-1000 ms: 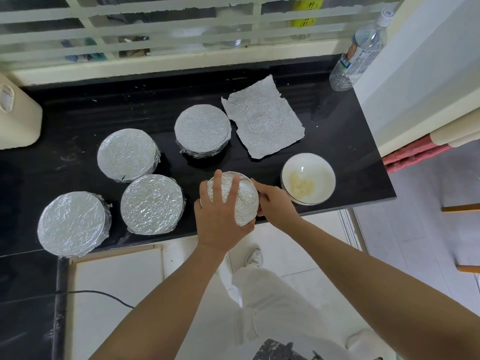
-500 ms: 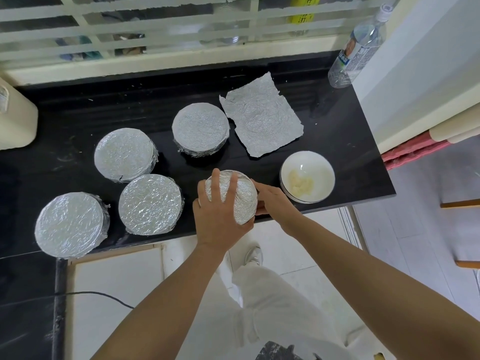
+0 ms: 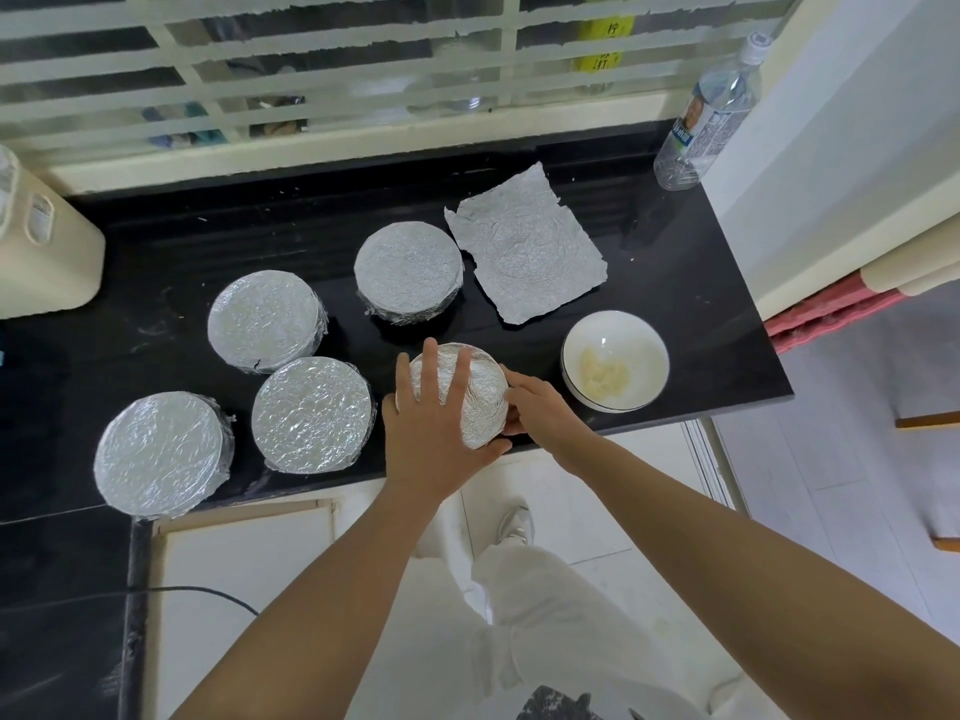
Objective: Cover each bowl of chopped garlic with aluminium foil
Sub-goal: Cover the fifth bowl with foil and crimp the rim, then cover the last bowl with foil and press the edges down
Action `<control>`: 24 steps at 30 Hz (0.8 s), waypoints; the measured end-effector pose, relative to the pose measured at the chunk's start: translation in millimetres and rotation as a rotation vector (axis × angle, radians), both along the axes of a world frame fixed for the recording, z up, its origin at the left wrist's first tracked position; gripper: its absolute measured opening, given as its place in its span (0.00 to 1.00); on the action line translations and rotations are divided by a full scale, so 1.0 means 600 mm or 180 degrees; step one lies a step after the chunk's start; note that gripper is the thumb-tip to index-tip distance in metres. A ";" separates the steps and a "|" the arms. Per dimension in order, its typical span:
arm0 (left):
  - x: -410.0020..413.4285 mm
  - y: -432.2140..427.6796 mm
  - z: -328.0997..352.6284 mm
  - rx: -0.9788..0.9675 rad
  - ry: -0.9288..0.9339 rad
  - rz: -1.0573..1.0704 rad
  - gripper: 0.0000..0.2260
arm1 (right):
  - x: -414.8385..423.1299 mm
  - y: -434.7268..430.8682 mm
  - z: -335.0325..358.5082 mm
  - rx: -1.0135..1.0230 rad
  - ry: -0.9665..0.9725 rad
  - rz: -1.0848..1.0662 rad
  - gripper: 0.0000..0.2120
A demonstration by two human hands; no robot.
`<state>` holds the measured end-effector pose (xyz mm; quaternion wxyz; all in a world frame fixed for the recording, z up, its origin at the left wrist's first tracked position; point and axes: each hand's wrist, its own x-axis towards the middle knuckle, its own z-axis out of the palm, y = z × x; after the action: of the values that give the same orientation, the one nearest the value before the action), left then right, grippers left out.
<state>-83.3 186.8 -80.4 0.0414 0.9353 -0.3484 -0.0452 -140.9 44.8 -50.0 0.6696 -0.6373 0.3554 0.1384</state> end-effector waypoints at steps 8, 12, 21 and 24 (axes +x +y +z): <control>0.006 0.026 0.020 -0.0352 0.0133 -0.0224 0.49 | -0.013 -0.023 0.008 -0.0538 0.0412 0.0128 0.25; 0.017 0.037 0.038 -0.0617 0.0151 -0.0063 0.39 | 0.004 -0.040 0.040 -0.1247 -0.0128 0.0082 0.18; 0.050 0.022 0.064 -0.1129 0.0643 0.0622 0.18 | 0.079 -0.095 0.052 -0.2613 -0.0092 0.1478 0.20; 0.055 0.010 0.066 -0.1134 0.0902 0.0863 0.19 | 0.105 -0.102 0.025 -0.2789 0.0178 0.2166 0.21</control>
<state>-50.2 192.7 -40.7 0.2594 0.9358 -0.2132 -0.1076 -77.9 -16.4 -35.1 0.2498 -0.9311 0.1715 0.2030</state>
